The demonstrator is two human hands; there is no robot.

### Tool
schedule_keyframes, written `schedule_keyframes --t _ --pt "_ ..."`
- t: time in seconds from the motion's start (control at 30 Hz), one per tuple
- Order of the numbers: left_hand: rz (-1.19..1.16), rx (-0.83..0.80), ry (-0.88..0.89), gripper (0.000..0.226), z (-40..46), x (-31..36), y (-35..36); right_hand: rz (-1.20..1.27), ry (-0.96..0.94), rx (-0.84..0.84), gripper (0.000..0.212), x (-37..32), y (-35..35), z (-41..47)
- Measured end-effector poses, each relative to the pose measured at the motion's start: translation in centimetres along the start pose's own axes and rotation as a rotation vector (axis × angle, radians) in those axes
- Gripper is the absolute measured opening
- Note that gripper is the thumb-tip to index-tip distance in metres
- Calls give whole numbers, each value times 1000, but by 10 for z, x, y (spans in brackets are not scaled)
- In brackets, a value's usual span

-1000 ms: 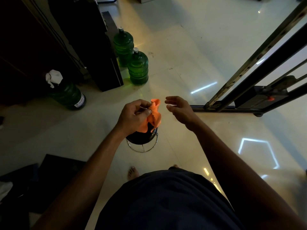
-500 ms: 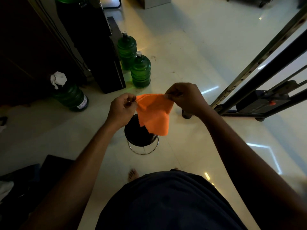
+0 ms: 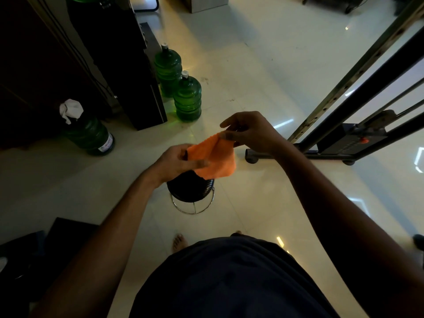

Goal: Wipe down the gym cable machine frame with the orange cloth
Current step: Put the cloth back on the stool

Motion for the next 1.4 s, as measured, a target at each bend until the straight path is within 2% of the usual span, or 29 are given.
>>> schedule_keyframes --t 0.1,0.2,0.27,0.4,0.47,0.53,0.63,0.7,0.8,0.9,1.0,1.1,1.17,1.27,1.33,1.4 --pt "-25 -49 -71 53 1 -8 9 167 24 9 30 -4 -2 -2" --pt "-385 -181 -67 41 -5 -5 17 415 83 103 32 -1 -6 -5" --pt "-609 -213 -47 40 -12 8 22 525 166 138 40 5 5 -6" --pt "-774 -114 -45 47 -10 16 23 730 429 -174 92 36 70 -28" --pt "-790 -37 -52 41 -7 12 15 797 474 -248 107 56 98 -41" --pt "-723 23 -50 43 -5 8 6 765 455 -233 97 64 109 -49" --pt "-565 11 -130 51 -5 1 -2 727 386 -50 58 59 106 -49" --pt "-408 21 -176 59 -2 -12 -5 617 348 52 42 55 100 -48" --pt "-358 148 -190 64 0 -31 -12 446 277 144 48 58 96 -49" --pt "-289 255 -178 66 2 -35 -15 452 248 230 52 67 97 -53" --pt "-177 364 -221 85 5 -40 -20 404 280 281 39 69 99 -52" --pt "-103 486 -220 89 7 -40 -27 302 233 331 29 73 102 -47" --pt "-106 477 -191 84 8 -40 -32 302 223 347 34 75 106 -45" --pt "-74 376 -106 59 8 -40 -40 272 209 356 48 72 108 -42" --pt "-32 320 -34 45 7 -37 -44 185 178 351 45 70 106 -40" --pt "31 316 13 41 6 -35 -50 85 153 336 40 67 106 -38"
Point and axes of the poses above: each hand's wrist, its own z-axis towards the middle knuckle, its own y-axis out of the palm, x = y × z, the point moved 3 cm from there along z, towards the middle knuckle, and after that the axes turned 5 degrees about -y, right-handed, at the moved point
